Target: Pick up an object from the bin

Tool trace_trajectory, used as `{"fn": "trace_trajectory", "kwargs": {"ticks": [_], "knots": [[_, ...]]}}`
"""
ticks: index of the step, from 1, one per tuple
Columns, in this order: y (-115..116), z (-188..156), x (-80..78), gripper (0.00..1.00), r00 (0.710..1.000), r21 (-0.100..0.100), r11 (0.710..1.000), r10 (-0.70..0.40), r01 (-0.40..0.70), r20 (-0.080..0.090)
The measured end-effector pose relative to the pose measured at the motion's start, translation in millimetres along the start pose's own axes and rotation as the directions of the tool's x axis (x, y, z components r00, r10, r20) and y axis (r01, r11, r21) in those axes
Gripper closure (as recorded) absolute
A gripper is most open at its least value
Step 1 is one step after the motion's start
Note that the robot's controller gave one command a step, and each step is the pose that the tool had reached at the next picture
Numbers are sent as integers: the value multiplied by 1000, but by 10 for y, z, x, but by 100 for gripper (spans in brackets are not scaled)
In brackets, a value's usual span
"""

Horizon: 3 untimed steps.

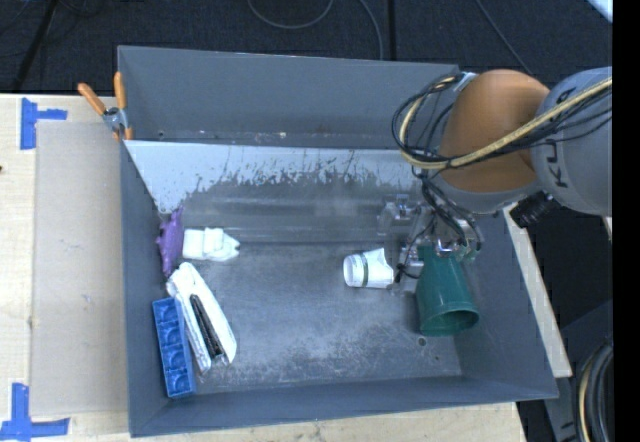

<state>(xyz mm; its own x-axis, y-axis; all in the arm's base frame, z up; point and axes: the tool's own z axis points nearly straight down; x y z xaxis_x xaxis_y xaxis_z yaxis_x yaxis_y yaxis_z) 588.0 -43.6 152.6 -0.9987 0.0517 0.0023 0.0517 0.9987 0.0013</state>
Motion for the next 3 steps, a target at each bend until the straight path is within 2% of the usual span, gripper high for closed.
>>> {"fn": "trace_trajectory", "kwargs": {"ticks": [1, 2, 3], "knots": [[-104, 250, -80, 0, 972, 0, 972, -237, 237, -2], [-220, 656, -134, 0, 986, 0, 986, -165, 165, 3], [47, 829, -252, 100, 996, -1, 996, -95, 95, -1]]}}
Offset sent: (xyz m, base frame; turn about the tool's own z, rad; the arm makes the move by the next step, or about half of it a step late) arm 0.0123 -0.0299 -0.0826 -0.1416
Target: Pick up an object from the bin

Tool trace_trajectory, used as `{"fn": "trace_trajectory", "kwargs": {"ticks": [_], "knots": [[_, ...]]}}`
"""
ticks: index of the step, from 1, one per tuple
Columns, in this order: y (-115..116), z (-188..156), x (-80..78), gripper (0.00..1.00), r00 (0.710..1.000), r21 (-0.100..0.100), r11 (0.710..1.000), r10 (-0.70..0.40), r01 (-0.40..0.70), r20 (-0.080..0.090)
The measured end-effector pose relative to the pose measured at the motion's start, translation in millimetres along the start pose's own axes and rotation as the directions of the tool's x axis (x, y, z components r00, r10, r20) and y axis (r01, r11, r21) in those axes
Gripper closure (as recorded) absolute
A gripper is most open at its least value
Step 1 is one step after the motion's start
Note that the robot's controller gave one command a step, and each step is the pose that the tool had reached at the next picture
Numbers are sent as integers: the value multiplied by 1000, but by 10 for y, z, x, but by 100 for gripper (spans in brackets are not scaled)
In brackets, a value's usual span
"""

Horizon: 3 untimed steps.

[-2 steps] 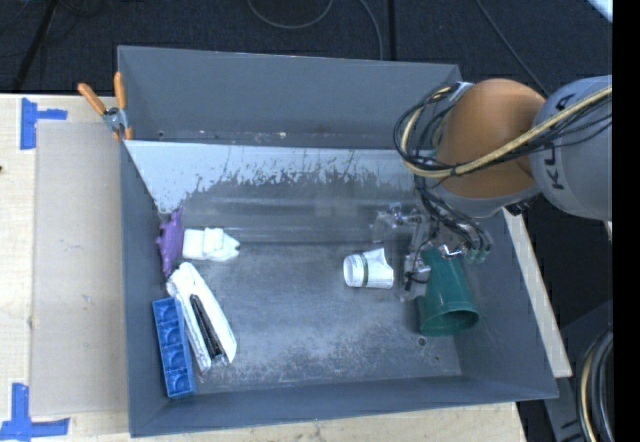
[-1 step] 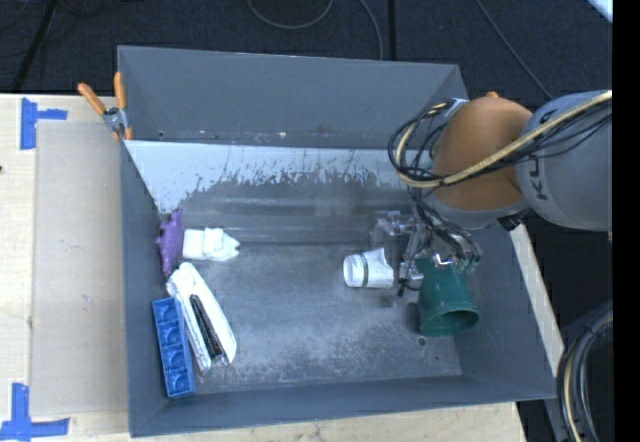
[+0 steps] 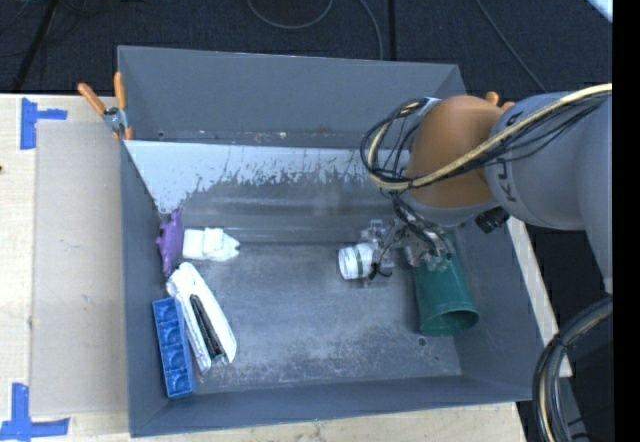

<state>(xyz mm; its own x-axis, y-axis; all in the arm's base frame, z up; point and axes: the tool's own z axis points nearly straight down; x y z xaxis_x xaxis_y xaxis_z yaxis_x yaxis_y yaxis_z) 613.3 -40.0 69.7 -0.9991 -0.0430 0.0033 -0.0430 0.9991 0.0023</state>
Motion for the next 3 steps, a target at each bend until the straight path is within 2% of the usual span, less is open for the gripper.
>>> {"fn": "trace_trajectory", "kwargs": {"ticks": [2, 3], "knots": [[-3, 0, 0, 100, 1000, 0, 1000, 1, -1, 0], [3, -1484, -32, 100, 1000, 0, 1000, -1, 1, 4]]}}
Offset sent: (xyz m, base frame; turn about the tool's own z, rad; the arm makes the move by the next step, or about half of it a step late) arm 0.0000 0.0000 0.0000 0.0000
